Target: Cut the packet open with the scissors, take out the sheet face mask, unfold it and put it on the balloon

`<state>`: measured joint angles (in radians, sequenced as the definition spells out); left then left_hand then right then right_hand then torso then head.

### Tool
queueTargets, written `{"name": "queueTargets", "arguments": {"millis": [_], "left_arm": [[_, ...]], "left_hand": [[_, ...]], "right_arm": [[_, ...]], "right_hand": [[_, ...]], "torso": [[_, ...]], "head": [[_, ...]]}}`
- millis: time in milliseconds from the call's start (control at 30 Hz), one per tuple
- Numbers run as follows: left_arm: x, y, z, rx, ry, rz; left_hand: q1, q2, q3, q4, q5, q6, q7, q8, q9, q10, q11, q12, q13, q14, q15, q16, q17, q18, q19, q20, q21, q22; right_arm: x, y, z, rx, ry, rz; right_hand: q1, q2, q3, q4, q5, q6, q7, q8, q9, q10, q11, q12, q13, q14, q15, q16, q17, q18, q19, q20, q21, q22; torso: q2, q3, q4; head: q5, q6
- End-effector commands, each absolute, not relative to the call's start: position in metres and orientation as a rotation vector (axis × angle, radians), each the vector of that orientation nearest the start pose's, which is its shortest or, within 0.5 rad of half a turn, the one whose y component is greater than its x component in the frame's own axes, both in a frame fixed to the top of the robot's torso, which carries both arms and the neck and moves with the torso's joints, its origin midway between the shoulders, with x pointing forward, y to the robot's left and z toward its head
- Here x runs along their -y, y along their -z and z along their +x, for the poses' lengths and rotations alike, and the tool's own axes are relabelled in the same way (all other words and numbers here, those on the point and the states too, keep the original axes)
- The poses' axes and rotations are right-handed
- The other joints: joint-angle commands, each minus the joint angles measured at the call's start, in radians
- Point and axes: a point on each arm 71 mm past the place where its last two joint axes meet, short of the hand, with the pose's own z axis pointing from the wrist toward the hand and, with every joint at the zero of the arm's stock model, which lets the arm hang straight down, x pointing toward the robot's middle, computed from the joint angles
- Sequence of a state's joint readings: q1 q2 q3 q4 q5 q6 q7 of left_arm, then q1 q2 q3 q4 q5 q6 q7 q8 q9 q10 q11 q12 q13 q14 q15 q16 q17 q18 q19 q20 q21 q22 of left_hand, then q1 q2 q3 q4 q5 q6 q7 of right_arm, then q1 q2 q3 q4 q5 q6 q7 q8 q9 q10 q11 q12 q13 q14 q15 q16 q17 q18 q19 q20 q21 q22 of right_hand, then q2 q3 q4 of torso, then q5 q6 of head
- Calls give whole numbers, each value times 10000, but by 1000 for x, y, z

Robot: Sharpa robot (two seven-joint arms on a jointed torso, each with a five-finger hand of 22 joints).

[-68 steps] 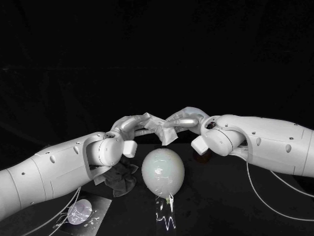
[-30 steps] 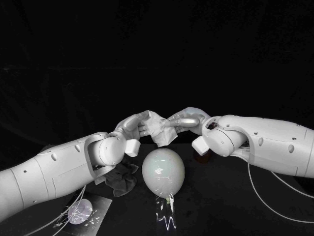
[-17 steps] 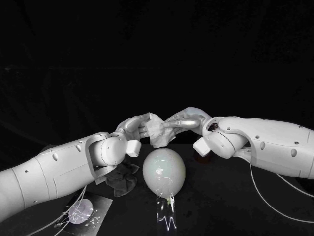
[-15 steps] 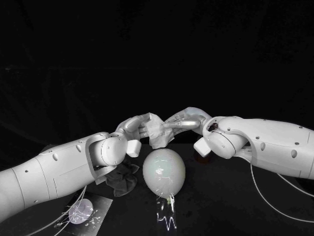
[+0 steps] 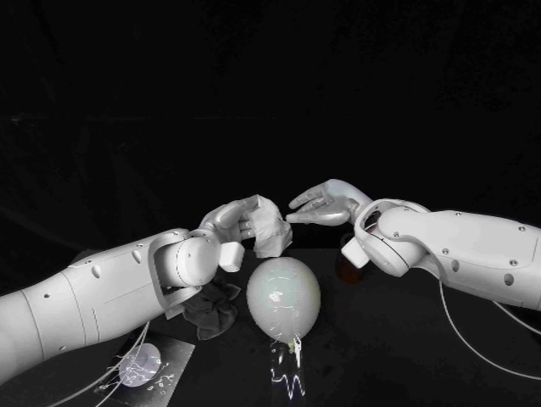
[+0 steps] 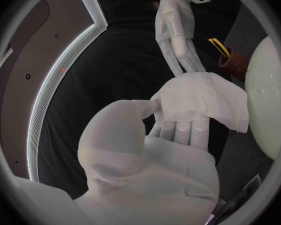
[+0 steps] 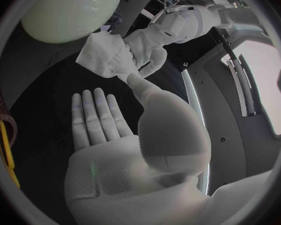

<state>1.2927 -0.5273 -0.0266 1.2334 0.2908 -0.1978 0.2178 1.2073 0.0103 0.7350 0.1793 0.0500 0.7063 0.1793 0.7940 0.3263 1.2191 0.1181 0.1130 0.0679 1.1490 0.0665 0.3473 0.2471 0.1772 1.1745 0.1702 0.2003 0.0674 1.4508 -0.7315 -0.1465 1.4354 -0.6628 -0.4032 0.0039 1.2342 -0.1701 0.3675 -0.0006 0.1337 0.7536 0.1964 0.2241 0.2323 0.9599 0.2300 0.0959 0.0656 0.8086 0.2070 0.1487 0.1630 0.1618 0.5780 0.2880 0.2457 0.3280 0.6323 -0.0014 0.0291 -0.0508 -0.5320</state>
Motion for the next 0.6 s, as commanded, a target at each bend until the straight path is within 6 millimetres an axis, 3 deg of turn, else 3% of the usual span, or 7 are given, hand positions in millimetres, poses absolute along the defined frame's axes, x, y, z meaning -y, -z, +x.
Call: {"name": "queueTargets", "arguments": {"millis": [33, 367, 600], "left_arm": [[-121, 153, 549, -14962, 17051, -13852], [-118, 152, 547, -15171, 17062, -13245], [-118, 151, 547, -15180, 17108, -12931]], "left_hand": [[28, -72, -44, -43, 0, 97, 8, -59, -23, 107, -12, -73, 7, 96, 7, -50, 17, 85, 74, -7, -69, -5], [59, -87, -72, -76, -2, 162, -7, -62, -41, 151, -26, -91, 5, 139, -7, -67, 28, 83, 99, -18, -82, -5], [54, -95, -90, -69, -2, 170, -5, -71, -50, 148, -23, -104, 1, 137, -4, -79, 28, 80, 98, -18, -90, -7]], "right_arm": [[168, 89, 526, -14001, -10244, 2232], [147, 93, 528, -13960, -10388, 1989], [142, 97, 532, -14233, -10445, 2437]], "right_hand": [[128, 28, -79, 6, 24, -17, 904, 51, -15, -90, 1, 73, 15, -69, 6, 55, -16, -140, 10, 16, -63, -20], [287, 216, -290, 139, -253, 266, 829, 102, -33, -148, -48, 237, 16, -170, -12, 236, -21, -137, 41, 12, -150, -124], [232, 266, -491, 313, -333, 358, 850, 65, -69, -144, -42, 346, 14, -205, -14, 367, -17, -128, 76, 15, -186, -178]], "torso": [[3, 4, -1], [9, -9, 29], [4, -12, 11]], "head": [[23, 1], [-5, 16], [13, -6]]}}
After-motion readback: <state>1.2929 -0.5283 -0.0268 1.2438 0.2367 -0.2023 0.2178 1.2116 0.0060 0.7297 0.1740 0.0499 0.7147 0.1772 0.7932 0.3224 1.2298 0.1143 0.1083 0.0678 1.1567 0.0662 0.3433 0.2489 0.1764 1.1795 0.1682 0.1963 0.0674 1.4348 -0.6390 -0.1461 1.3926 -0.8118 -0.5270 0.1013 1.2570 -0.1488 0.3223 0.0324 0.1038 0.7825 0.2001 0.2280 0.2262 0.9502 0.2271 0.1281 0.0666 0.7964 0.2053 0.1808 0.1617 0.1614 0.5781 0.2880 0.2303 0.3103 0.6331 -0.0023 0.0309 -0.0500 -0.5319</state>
